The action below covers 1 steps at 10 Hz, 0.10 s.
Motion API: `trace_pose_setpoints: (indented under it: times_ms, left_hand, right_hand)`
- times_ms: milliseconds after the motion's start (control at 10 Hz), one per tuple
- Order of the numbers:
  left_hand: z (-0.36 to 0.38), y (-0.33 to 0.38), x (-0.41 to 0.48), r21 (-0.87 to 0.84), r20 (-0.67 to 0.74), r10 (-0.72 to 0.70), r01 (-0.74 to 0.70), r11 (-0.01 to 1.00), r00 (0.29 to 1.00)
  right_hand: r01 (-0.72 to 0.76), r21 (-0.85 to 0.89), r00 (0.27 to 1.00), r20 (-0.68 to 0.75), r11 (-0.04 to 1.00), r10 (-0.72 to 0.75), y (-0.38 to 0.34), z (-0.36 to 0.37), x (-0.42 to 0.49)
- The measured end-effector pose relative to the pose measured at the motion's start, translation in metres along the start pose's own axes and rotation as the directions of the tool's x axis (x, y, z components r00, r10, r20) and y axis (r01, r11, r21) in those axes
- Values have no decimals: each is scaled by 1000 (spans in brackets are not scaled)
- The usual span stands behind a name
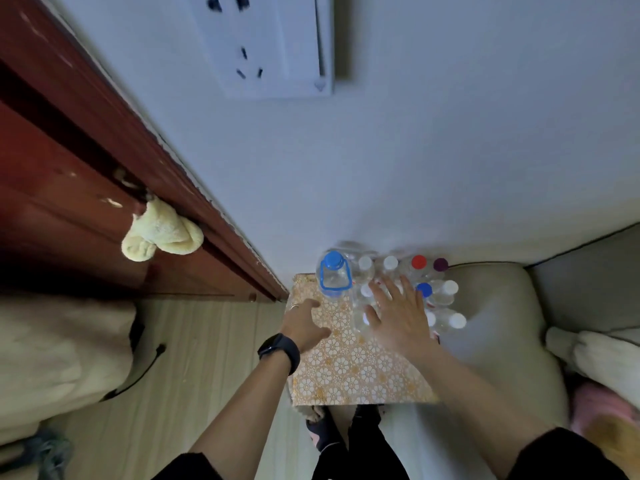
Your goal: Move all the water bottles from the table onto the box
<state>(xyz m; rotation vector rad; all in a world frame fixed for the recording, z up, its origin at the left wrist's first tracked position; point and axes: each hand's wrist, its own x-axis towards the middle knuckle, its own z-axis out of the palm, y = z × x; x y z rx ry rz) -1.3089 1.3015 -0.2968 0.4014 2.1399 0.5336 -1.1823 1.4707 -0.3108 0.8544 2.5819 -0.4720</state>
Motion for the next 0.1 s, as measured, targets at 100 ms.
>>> trace_pose_setpoints:
  times_ms: [100]
  left_hand:
    - [-18,13,-45,165,23,20,-23,986,1000]
  right_hand:
    - [65,20,997,-53,998,-64,-11,-29,-45]
